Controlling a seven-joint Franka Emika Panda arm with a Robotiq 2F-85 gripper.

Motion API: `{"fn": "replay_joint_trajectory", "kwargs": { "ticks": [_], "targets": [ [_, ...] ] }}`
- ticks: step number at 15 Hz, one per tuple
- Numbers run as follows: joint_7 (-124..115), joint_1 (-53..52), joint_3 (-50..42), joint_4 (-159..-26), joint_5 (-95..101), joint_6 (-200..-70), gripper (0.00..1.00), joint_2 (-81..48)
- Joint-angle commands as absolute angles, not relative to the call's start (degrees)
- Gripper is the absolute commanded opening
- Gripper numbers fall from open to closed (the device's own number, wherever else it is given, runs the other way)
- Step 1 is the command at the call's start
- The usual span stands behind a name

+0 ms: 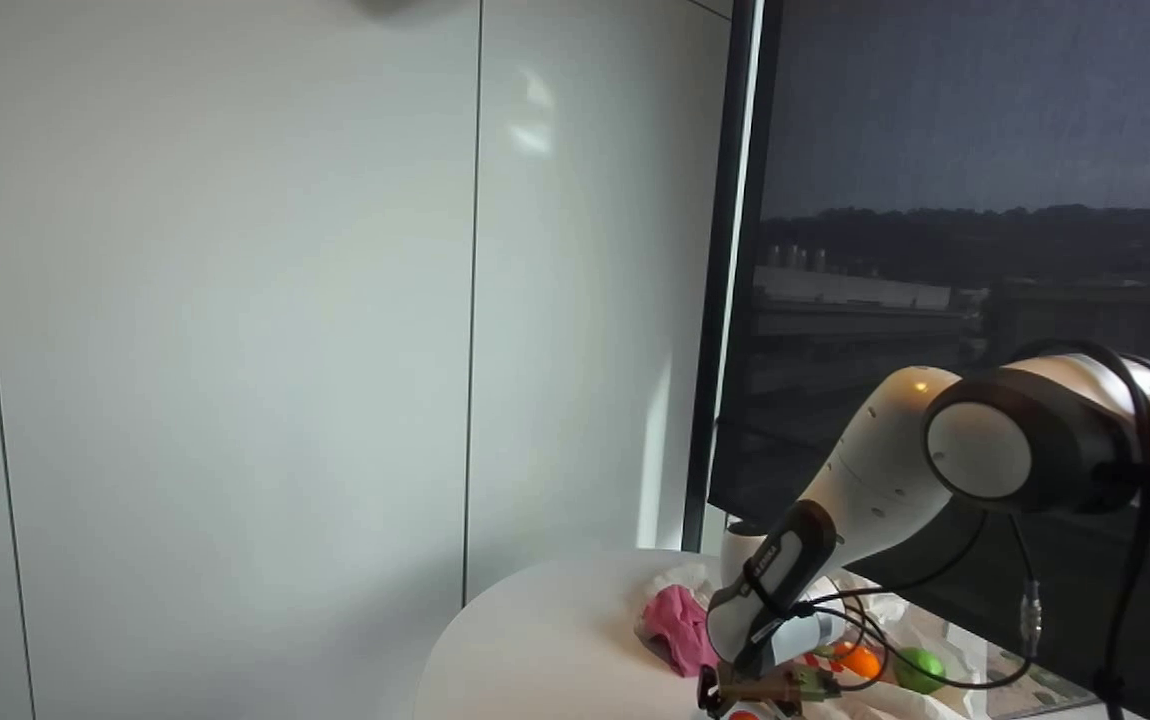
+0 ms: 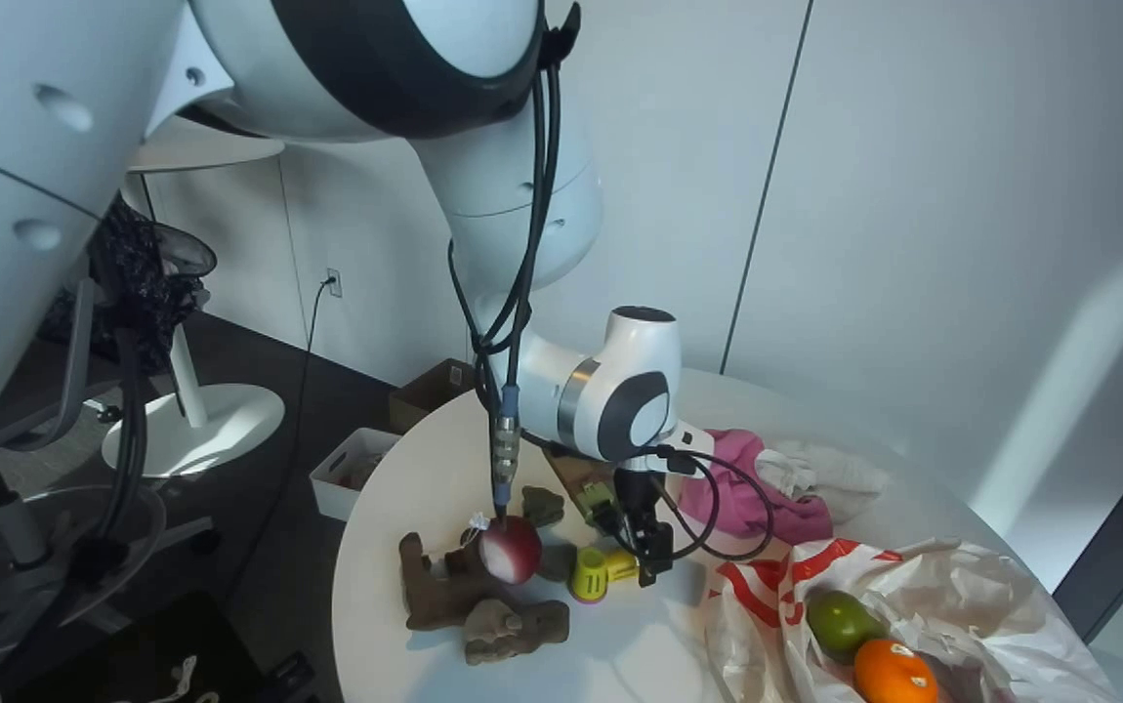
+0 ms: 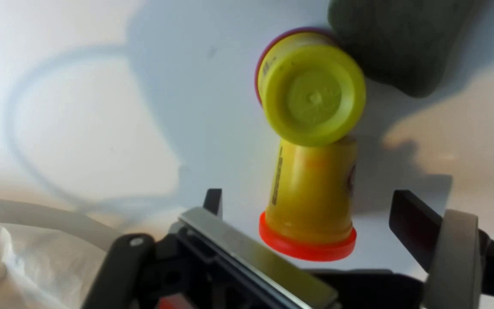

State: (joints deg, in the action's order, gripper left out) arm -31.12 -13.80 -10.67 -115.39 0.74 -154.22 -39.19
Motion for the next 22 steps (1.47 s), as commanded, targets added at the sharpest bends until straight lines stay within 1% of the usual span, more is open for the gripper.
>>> {"fn": "replay_joint_trajectory", "kwargs": {
  "ticks": [1,2,3,5,6,8,10,11,14,16,19,21,22],
  "targets": [
    [-31.2,-13.7,-10.4,-115.4,0.1,-153.1,1.0,-39.5],
    [-30.9,-13.5,-10.2,-115.4,0.0,-153.2,1.0,-39.6],
    [-30.6,-13.6,-10.2,-115.5,0.3,-154.0,0.78,-39.9],
    [-29.9,-13.4,-10.1,-115.6,0.4,-154.9,0.68,-40.1],
    [-29.9,-13.3,-10.1,-115.6,0.3,-154.9,0.59,-40.1],
    [-29.8,-13.5,-10.5,-115.7,0.7,-154.6,0.42,-39.6],
    [-30.5,-14.9,-12.2,-115.8,2.2,-155.5,0.29,-38.5],
    [-30.3,-15.0,-12.4,-115.8,2.5,-155.9,0.2,-37.7],
    [-30.8,-16.0,-14.9,-116.4,4.2,-157.3,0.19,-33.9],
    [-32.0,-17.3,-18.5,-117.5,6.9,-159.5,0.19,-30.4],
    [-35.8,-18.7,-26.3,-117.5,12.3,-162.7,0.19,-26.6],
    [-38.3,-17.8,-30.7,-116.8,15.3,-163.2,0.19,-25.6],
    [-38.6,-16.0,-31.4,-116.3,15.3,-162.6,0.19,-25.8]
  ]
}}
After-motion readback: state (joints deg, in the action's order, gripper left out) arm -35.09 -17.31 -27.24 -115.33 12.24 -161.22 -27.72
